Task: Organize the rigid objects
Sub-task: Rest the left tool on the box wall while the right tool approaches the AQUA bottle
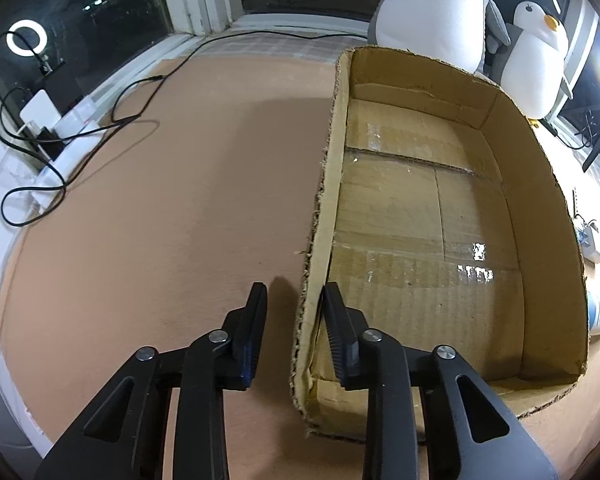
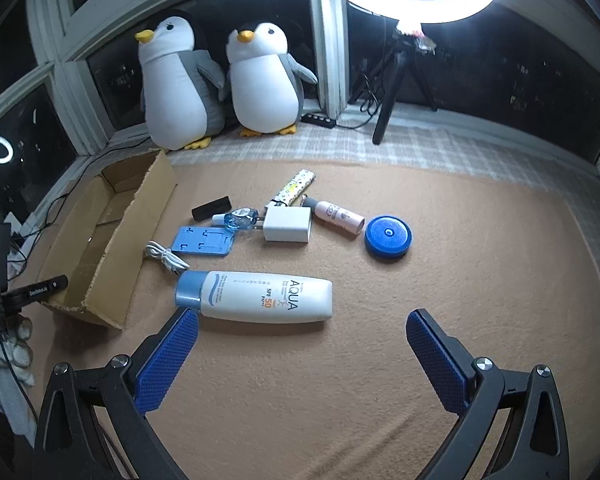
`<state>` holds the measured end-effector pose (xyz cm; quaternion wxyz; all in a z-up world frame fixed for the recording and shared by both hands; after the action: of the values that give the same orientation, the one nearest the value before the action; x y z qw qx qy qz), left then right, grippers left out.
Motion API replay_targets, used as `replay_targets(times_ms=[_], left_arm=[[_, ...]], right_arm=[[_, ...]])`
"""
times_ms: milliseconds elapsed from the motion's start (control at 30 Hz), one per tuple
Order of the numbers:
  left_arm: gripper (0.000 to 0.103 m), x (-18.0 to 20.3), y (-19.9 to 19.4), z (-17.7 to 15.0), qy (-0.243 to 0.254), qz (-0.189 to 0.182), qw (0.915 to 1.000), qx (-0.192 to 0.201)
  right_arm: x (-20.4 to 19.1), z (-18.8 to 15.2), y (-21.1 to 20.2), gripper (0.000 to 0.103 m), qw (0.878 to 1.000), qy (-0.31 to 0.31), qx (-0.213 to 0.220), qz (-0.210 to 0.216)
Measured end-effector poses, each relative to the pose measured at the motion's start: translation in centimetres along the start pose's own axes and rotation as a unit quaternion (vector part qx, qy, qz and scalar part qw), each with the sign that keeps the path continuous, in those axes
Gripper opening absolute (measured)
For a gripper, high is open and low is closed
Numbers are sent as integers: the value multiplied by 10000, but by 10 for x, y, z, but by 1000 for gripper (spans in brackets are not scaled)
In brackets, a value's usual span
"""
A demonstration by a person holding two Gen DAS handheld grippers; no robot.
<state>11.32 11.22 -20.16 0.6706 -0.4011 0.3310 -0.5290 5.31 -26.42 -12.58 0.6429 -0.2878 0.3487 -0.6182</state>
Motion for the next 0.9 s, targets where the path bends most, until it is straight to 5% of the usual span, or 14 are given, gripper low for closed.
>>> replay_targets(times_ms=[367,900], left_arm=[[23,3,0,-1,103,60,9999,51],[23,5,-1,-1,131,86,9998,93]], right_arm=[[28,2,10,103,9992,279,-78,-271],[4,12,33,98,9986,-438,-170,-242]])
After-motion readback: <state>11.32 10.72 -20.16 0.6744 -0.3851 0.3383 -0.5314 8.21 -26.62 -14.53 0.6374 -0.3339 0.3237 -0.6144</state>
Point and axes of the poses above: each gripper's, at about its wrist camera, not at the fingertips, and y roughly the way its jaws point, x to its right, z to its top, the point moved 3 cm from there along y, roughly the way its jaws point
